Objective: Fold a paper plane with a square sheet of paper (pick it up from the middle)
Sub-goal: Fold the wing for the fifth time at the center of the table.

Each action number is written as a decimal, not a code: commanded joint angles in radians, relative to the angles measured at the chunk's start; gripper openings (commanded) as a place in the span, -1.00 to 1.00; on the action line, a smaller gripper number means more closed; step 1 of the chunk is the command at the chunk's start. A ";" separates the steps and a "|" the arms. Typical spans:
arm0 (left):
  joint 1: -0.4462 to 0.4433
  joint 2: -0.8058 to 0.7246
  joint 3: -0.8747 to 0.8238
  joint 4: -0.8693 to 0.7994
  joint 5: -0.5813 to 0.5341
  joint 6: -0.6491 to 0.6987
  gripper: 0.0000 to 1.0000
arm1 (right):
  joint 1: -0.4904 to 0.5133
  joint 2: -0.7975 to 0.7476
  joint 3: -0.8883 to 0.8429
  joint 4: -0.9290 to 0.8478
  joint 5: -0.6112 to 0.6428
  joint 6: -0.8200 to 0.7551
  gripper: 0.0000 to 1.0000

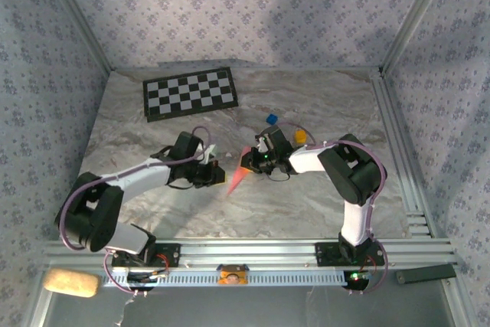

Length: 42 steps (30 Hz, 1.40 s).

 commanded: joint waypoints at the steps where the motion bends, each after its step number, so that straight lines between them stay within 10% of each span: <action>1: -0.043 0.061 0.092 0.022 0.065 0.062 -1.00 | -0.014 0.027 -0.023 -0.138 0.088 -0.016 -0.74; 26: -0.114 0.341 0.152 0.042 -0.106 0.140 -0.95 | -0.010 0.017 -0.043 -0.122 0.090 -0.021 -0.74; 42: -0.108 0.259 0.055 -0.089 -0.131 0.144 -0.94 | -0.019 0.027 -0.046 -0.141 0.097 -0.028 -0.74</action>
